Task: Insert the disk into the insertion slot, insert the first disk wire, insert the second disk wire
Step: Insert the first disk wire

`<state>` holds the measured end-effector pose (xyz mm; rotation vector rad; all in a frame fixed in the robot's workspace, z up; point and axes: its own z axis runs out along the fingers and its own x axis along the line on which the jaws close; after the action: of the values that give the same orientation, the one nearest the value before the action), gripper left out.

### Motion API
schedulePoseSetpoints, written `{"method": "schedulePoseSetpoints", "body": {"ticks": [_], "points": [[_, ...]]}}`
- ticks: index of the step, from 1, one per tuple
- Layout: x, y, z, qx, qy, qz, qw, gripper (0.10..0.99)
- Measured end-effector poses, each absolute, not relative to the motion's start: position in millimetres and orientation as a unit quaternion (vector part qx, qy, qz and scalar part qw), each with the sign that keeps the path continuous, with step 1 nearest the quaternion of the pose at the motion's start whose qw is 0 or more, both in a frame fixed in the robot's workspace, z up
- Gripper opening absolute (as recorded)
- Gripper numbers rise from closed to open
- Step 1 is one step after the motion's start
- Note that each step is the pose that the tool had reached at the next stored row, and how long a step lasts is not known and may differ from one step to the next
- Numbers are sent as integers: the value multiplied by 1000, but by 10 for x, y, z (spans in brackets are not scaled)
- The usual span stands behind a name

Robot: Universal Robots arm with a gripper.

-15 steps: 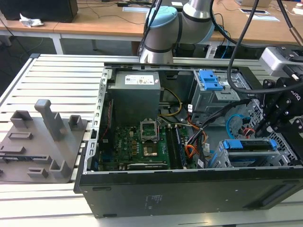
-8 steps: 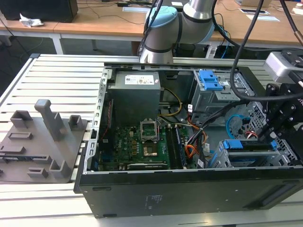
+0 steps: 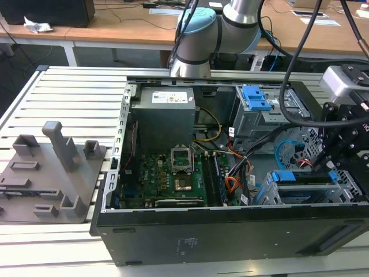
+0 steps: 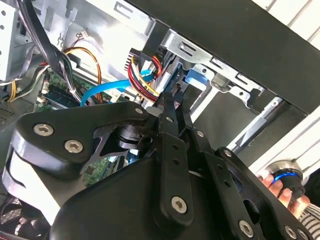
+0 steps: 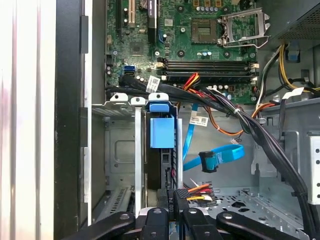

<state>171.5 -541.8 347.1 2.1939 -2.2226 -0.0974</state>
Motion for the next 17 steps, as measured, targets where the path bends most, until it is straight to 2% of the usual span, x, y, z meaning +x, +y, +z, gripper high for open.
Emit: {"method": "schedulePoseSetpoints", "body": {"ticks": [17], "points": [[1707, -5419, 3358, 702, -711, -33, 6, 176]]}}
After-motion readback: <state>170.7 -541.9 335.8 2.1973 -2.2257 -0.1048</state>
